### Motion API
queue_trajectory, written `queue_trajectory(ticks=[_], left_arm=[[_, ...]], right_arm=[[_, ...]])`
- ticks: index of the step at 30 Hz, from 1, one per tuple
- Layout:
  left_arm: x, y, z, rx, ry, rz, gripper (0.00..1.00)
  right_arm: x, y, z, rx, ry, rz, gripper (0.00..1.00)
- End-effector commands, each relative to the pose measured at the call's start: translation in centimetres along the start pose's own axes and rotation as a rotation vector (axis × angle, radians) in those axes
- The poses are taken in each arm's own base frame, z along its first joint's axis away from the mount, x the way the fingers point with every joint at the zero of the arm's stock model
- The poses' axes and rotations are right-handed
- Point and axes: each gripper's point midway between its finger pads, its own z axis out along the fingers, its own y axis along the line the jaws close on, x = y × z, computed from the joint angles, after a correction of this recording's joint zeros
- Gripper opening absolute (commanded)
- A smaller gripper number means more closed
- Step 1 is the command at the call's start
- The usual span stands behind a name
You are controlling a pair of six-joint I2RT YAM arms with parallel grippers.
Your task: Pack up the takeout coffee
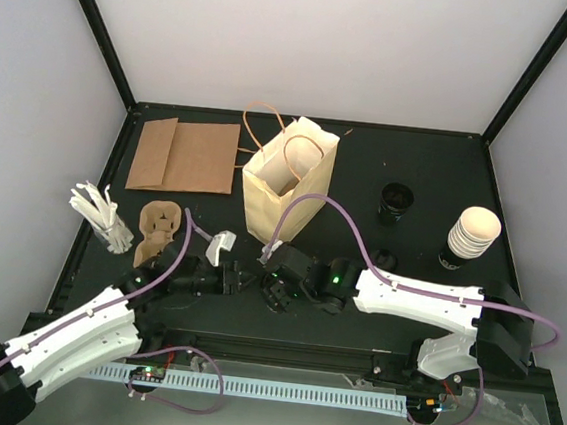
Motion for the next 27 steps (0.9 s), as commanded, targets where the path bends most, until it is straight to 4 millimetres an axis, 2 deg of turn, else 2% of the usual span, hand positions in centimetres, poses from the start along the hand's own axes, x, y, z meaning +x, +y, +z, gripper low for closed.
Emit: queue_trajectory(ticks=[1,6,13,27], left_arm=[[-1.0,-2.7,0.2,0.073,0.019,0.068,0.51],[-1.4,-3.5,0.7,0.081,0.044,0.103,0.54],[-1.4,-2.3,1.3,0.011,0.067,0.129,0.54],[-0.2,-1.1,3.0,-0.018,0.157,0.130,0.52]], right_arm=[[9.3,-1.1,2.3,0.035,0.330,-0.064,0.58],[9.2,-1.1,2.4,0.029,0.319,-0.062,0.58],[8.0,-0.8,2.0,0.013,0.257,-0.058,0.59],[7.7,-0.6,2.1,0.005,0.250,-0.066,0.59]])
